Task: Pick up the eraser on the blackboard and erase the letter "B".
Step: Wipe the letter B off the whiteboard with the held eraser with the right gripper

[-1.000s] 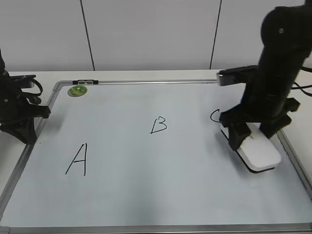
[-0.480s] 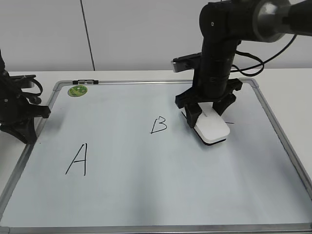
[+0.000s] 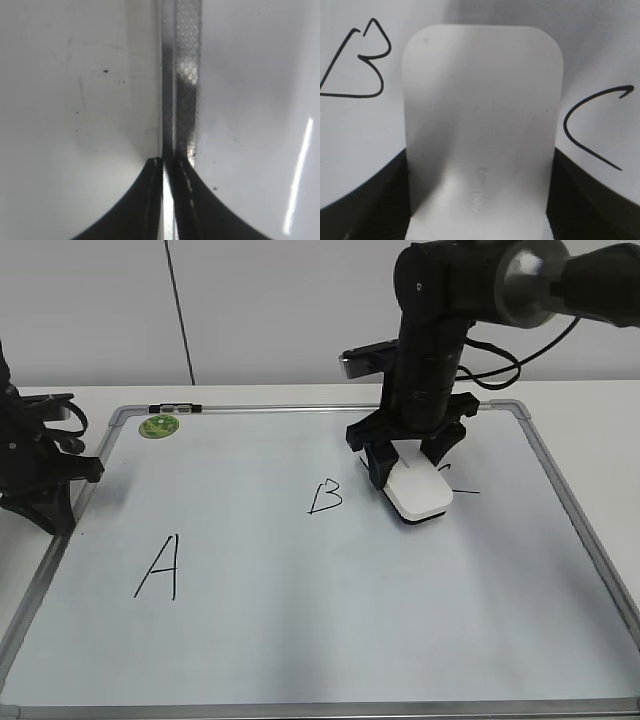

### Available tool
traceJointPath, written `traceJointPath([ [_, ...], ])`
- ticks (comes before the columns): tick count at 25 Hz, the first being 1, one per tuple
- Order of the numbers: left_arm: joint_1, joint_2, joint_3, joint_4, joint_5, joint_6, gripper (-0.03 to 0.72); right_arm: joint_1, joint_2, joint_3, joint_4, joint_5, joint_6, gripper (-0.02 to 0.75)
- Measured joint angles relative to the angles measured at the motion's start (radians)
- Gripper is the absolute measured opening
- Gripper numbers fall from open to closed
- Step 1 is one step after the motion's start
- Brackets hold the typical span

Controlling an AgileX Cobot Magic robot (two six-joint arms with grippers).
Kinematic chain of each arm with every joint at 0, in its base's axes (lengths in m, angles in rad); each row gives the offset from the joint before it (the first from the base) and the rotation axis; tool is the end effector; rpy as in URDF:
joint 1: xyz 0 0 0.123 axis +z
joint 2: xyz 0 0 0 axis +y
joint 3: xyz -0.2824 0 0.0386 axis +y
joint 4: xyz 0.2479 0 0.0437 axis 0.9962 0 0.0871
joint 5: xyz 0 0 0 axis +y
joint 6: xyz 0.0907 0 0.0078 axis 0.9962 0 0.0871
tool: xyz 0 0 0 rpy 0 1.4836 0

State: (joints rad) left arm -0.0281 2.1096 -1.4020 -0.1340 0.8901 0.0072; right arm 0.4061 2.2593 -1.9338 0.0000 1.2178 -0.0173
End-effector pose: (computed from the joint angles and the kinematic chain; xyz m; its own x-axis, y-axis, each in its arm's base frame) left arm 0.4001 -0.0207 0.1273 -0.9972 -0.0489 -0.0564 -0.0426 0.9932 -0.1083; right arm 0.4303 0.1850 0.1882 -0.9057 -0.4083 -0.1144 -0.4108 0.9117 -0.0020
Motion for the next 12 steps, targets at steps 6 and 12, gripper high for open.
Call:
traceJointPath([
  [6, 0.000, 0.000, -0.001, 0.000, 0.002, 0.000, 0.076, 0.000, 0.056, -0.038, 0.023, 0.002, 0.000, 0.524],
  [12, 0.000, 0.000, -0.001, 0.000, 0.002, 0.000, 0.081, 0.020, 0.089, -0.119, 0.027, 0.002, 0.000, 0.524],
])
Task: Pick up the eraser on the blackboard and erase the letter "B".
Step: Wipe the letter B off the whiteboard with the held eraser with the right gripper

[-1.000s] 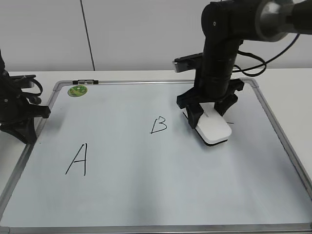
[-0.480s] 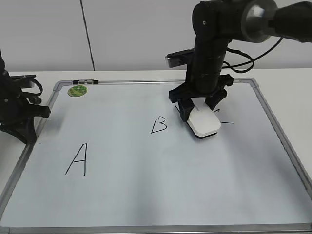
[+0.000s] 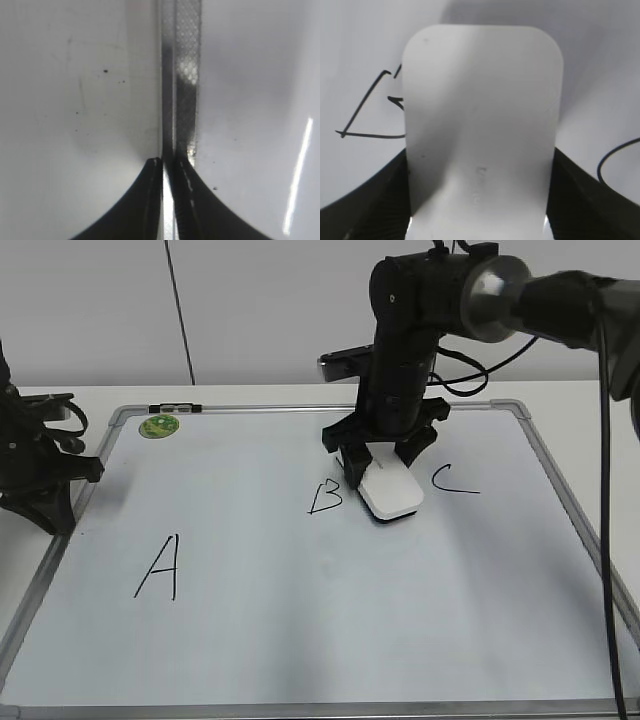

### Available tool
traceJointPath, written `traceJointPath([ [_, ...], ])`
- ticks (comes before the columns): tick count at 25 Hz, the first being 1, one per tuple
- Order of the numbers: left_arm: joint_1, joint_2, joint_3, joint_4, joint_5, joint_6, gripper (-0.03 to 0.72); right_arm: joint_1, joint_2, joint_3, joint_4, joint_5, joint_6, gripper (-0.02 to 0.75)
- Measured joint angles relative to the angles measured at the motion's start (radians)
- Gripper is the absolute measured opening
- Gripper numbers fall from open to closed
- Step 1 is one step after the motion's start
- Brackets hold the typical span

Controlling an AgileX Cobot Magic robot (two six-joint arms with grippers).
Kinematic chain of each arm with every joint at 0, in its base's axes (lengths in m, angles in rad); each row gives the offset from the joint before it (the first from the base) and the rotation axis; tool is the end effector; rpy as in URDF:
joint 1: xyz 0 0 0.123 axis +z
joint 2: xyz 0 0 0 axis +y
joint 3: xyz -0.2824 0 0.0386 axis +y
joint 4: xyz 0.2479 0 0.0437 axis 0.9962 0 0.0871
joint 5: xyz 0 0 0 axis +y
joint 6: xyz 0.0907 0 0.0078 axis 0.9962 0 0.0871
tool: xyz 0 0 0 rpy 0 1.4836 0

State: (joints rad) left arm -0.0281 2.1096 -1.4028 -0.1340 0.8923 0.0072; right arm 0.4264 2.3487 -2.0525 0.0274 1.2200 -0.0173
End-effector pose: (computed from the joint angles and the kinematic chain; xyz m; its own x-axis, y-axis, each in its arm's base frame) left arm 0.4001 -0.0207 0.1275 -0.9973 -0.0487 -0.0551 -0.0425 0.9932 -0.1084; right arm 0.4436 0.2041 0.1764 -0.8980 -0.4166 -0.1416 -0.4239 0.9054 0.0244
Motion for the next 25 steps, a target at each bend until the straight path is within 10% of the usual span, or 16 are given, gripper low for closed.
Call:
traceJointPath([
  [25, 0.000, 0.000, 0.000, -0.001, 0.000, 0.000, 0.081, 0.058, 0.067, -0.048, 0.030, 0.011, -0.010, 0.524],
])
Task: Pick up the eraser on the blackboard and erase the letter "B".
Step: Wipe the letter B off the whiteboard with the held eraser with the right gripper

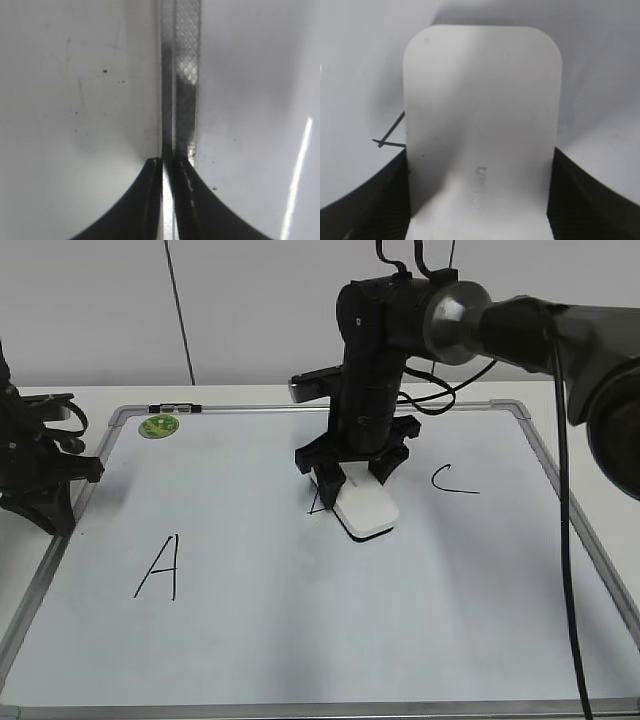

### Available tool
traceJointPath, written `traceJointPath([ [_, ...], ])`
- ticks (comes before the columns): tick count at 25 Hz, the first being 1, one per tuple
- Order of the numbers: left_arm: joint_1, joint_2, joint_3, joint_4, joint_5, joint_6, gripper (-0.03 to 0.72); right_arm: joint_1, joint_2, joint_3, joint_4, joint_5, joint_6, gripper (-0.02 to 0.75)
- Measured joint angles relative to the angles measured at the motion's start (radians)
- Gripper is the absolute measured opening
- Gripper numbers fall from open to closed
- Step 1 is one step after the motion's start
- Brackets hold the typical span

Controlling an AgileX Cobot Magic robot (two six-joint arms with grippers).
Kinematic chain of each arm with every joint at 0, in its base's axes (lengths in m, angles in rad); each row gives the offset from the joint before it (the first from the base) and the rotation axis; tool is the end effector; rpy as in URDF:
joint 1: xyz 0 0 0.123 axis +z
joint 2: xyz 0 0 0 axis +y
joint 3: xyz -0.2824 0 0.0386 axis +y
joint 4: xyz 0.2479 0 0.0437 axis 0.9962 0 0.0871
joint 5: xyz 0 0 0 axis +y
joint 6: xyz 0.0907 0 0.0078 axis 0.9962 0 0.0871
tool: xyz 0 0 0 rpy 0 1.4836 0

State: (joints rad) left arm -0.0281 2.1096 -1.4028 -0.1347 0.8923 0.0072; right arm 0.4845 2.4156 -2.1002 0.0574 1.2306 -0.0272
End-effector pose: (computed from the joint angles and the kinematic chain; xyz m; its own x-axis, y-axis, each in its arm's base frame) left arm 0.4001 -0.0208 0.1275 -0.9973 -0.0491 -0.0550 -0.0429 0.9931 -0.1089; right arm 0.4367 0.2354 0.1559 -0.8755 -0.4699 -0.1127 -0.4775 0.8770 0.0528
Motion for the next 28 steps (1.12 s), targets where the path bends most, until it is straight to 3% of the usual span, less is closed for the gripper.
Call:
traceJointPath([
  [28, 0.000, 0.000, 0.000, -0.002, 0.000, 0.000, 0.081, 0.054, 0.000, -0.001, 0.135, -0.004, -0.016, 0.524],
])
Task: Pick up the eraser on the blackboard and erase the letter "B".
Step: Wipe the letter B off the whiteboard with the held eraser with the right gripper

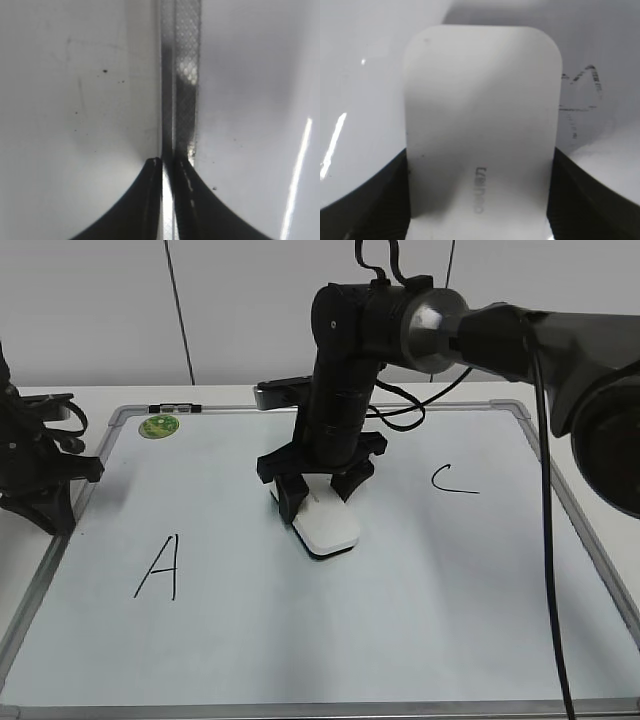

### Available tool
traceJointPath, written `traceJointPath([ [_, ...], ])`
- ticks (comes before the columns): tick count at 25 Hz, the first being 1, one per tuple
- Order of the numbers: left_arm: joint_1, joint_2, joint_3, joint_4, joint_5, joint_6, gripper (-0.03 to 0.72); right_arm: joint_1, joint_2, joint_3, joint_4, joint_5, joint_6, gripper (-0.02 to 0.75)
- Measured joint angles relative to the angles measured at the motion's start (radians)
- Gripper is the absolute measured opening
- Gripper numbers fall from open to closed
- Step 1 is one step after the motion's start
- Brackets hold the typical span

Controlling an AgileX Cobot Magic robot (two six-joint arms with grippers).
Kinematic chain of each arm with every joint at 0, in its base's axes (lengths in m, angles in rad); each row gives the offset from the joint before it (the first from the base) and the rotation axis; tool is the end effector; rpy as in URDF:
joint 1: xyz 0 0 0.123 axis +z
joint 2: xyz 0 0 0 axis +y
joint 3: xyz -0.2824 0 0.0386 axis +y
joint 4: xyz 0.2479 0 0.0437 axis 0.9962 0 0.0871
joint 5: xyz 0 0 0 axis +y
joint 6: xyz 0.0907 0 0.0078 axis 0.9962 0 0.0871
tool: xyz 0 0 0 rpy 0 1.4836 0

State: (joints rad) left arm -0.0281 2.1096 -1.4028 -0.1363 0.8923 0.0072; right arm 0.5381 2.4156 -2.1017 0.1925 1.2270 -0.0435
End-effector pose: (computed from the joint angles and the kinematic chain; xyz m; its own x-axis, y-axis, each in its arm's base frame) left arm 0.4001 -0.0209 0.1275 -0.9972 -0.0501 -0.0549 -0.0439 0.9929 -0.1102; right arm 0.4183 0.2688 0.1578 -0.8635 -0.4901 -0.1188 -0.5041 0.8443 0.1814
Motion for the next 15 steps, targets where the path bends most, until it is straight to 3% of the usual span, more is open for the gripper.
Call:
traceJointPath([
  [15, 0.000, 0.000, 0.000, -0.012, 0.000, 0.000, 0.081, -0.037, 0.000, -0.002, -0.115, -0.001, 0.028, 0.524],
])
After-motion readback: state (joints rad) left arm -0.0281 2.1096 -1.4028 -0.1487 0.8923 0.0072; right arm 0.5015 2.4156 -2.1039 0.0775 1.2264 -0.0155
